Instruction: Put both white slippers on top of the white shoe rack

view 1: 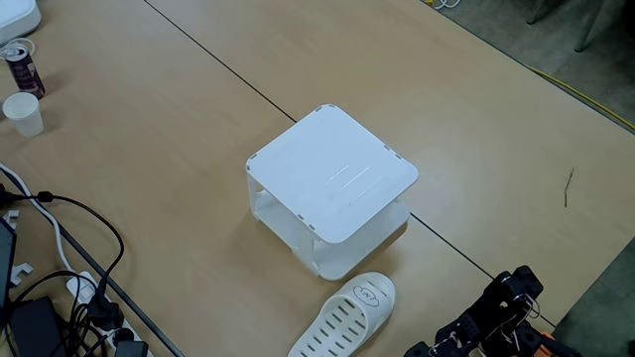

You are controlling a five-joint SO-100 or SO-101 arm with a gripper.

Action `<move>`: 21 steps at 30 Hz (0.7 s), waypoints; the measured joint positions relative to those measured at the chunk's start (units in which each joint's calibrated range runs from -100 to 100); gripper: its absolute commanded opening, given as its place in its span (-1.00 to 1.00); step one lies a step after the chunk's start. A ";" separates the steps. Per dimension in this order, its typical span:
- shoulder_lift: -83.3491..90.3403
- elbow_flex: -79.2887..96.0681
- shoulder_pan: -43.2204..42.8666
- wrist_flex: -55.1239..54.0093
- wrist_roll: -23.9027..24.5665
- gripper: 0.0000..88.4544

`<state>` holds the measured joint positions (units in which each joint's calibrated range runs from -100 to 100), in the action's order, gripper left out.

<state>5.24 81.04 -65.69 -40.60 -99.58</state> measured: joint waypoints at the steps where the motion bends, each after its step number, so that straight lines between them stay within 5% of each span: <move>1: -1.07 -1.26 0.00 -0.26 0.00 -0.52; 7: -3.71 -6.74 -1.57 -0.43 0.00 -0.57; 11: -3.71 -7.01 -2.70 -0.43 0.00 -0.99; 21: -2.23 -11.41 -3.37 -0.94 0.00 -0.98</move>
<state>3.01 69.63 -69.06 -41.55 -99.58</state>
